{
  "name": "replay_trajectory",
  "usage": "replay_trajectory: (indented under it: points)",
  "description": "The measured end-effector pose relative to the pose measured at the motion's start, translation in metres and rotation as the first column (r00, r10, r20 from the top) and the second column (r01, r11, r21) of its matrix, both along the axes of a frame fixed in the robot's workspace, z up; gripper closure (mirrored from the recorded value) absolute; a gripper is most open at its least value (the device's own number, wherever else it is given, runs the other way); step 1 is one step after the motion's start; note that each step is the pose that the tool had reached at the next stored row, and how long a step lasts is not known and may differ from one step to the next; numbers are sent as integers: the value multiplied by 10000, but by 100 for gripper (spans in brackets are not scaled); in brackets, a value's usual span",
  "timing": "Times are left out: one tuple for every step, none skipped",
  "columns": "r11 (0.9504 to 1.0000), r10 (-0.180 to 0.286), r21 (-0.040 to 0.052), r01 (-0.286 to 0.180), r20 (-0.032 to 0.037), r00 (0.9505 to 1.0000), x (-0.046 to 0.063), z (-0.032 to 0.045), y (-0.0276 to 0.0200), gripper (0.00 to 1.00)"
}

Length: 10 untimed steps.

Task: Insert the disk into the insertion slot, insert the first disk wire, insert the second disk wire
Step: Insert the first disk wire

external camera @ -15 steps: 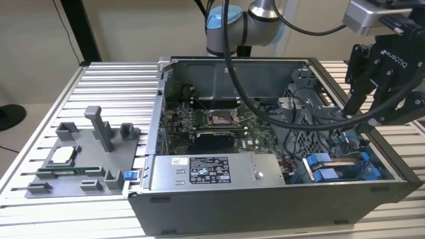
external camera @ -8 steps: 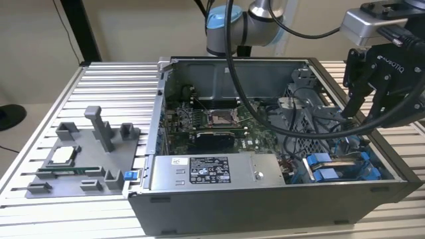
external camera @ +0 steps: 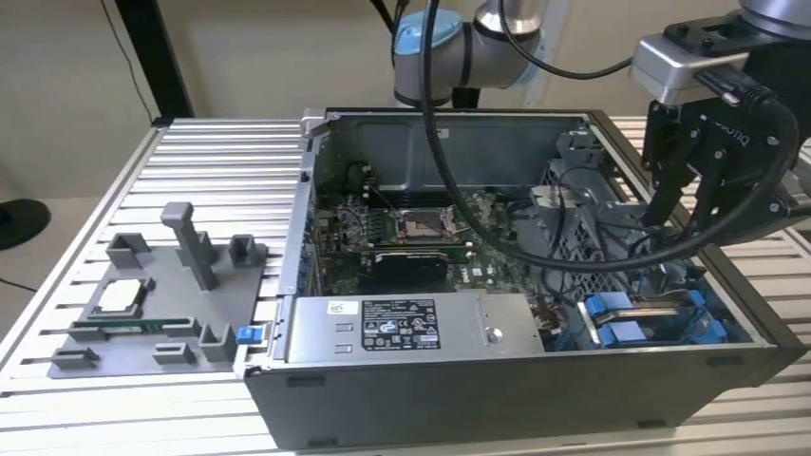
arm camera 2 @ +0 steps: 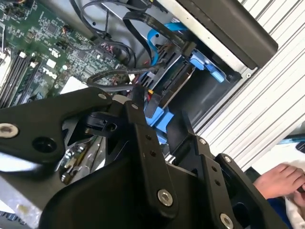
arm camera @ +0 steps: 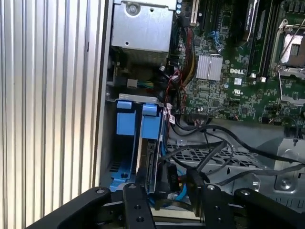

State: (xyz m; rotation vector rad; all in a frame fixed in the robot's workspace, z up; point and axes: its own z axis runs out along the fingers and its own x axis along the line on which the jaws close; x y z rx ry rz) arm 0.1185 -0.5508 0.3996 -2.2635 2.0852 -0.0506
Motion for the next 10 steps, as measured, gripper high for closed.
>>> replay_trajectory:
  points:
    - [10000,4,0,-4,21,10000,-18,0,11,0]
    - [10000,6,-2,-6,38,10000,-38,0,19,0]
    - [10000,6,-4,-6,52,10000,-52,0,27,0]
    - [10000,8,-6,-8,63,10000,-59,0,33,0]
    - [10000,17,-11,-17,69,10000,-59,-1,36,0]
    - [10000,41,-20,-41,69,10000,-59,0,35,0]
    - [10000,80,-24,-80,70,9999,-59,-1,35,0]
    - [9999,129,-26,-128,71,9999,-59,-1,35,0]
    - [9998,195,-27,-195,71,9998,-59,0,35,0]
    - [9996,274,-27,-274,71,9996,-59,0,36,0]
